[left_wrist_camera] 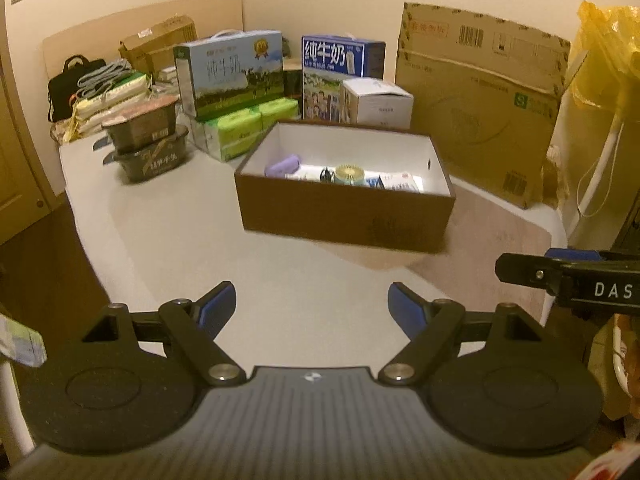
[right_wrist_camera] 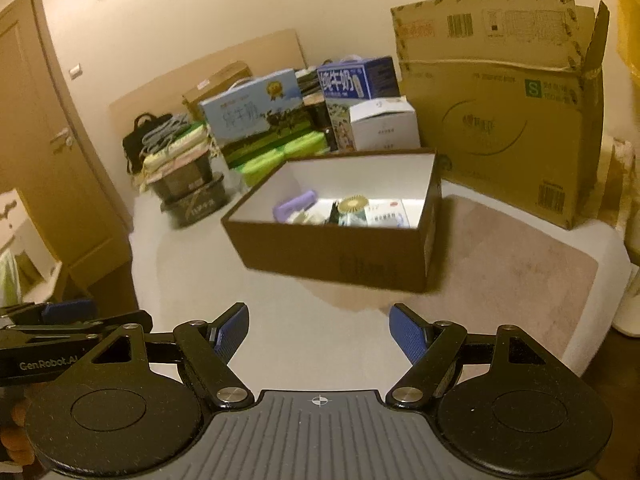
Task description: Organize rigid objects
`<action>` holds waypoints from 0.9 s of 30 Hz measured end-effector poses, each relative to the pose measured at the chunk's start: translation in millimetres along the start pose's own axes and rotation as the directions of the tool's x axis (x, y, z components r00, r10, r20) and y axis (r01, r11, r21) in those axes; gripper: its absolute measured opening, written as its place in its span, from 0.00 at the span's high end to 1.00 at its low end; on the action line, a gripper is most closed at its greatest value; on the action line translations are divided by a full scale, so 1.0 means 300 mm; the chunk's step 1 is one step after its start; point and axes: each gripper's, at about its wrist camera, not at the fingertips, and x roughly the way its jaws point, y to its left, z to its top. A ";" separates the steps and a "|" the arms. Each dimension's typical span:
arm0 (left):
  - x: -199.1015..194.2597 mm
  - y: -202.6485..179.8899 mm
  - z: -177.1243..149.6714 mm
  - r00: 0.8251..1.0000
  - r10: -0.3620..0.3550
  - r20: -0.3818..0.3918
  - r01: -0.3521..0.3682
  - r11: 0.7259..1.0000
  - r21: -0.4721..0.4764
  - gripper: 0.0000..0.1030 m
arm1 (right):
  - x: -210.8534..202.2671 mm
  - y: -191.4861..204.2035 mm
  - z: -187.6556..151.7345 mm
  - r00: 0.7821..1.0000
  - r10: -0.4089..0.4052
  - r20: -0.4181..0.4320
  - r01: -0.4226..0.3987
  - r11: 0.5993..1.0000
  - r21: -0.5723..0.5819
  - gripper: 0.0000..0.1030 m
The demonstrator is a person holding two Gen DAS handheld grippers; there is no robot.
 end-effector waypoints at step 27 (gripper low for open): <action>-0.079 0.001 -0.177 0.994 0.010 -0.107 -0.010 1.000 -0.005 0.21 | -0.076 0.079 -0.197 0.984 -0.046 -0.173 0.040 0.999 -0.035 0.25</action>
